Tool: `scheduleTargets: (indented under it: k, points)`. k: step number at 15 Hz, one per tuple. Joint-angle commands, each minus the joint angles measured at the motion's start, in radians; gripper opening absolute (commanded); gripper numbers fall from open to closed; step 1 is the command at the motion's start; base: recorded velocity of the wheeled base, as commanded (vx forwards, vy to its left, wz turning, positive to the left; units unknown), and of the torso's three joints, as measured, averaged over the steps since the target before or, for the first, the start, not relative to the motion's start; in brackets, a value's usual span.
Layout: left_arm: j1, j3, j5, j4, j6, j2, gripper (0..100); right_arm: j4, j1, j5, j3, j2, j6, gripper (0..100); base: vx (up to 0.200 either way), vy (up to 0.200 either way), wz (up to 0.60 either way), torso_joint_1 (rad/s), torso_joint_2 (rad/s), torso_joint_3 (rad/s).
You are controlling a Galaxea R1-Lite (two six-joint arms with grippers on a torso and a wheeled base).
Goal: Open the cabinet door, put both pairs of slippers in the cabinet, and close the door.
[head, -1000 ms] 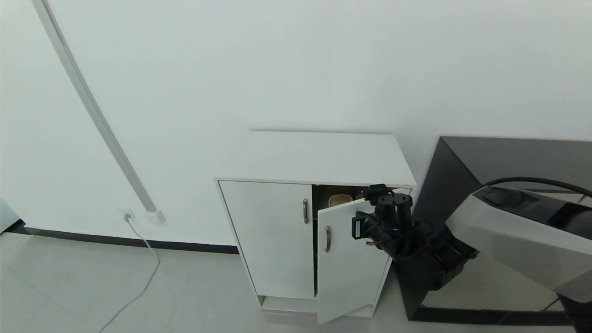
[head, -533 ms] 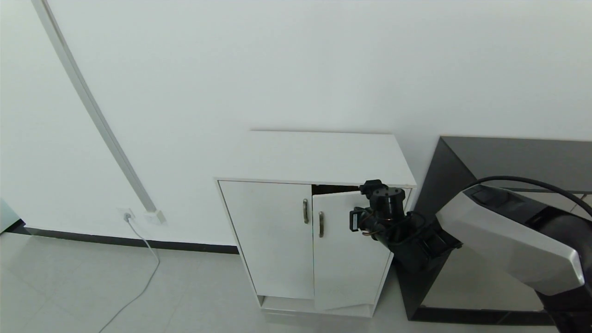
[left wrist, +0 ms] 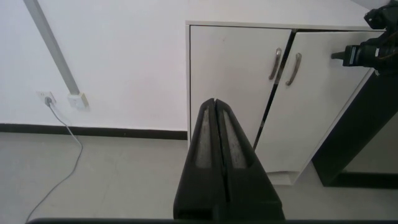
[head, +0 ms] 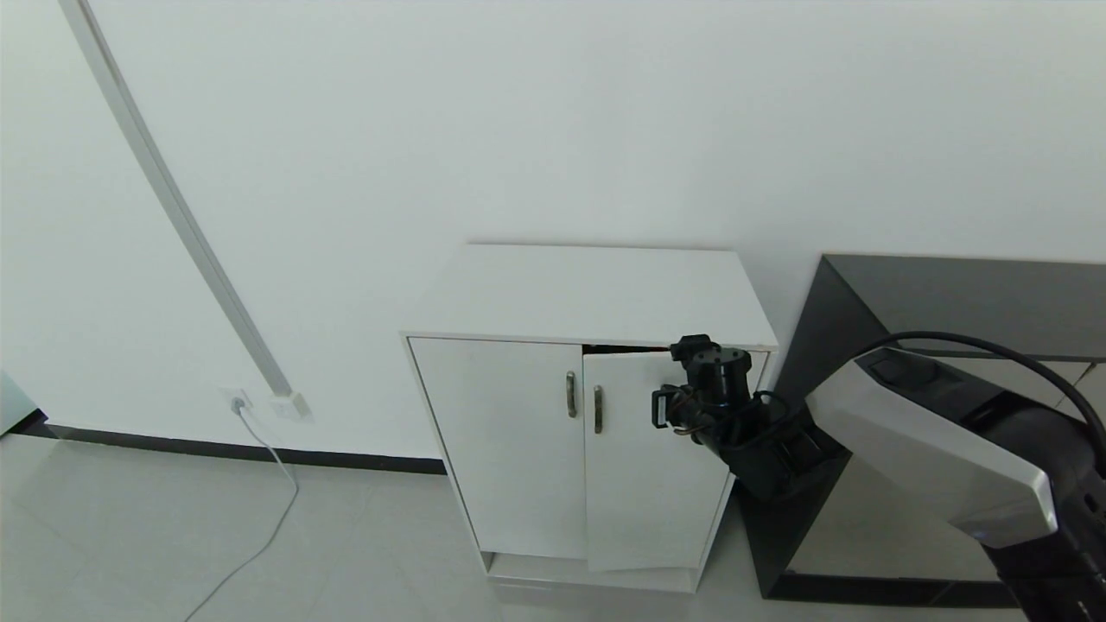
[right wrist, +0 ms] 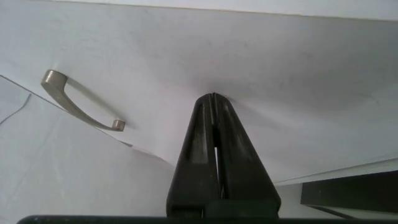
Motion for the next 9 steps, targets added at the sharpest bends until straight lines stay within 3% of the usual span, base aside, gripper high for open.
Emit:
scheduleTargets:
  k: [1,9]
  points:
    - [0.0,0.0,0.0,0.0,0.0,0.001,0,0.003,-0.002,0.0,-0.016,0.012,0.0,0,0.0,0.0,0.0,0.0,0.0,0.0]
    - [0.0,0.0,0.0,0.0,0.0,0.001,0,0.02,-0.012,0.0,-0.048,0.035,0.0,0,0.0,0.0,0.0,0.0,0.0,0.0]
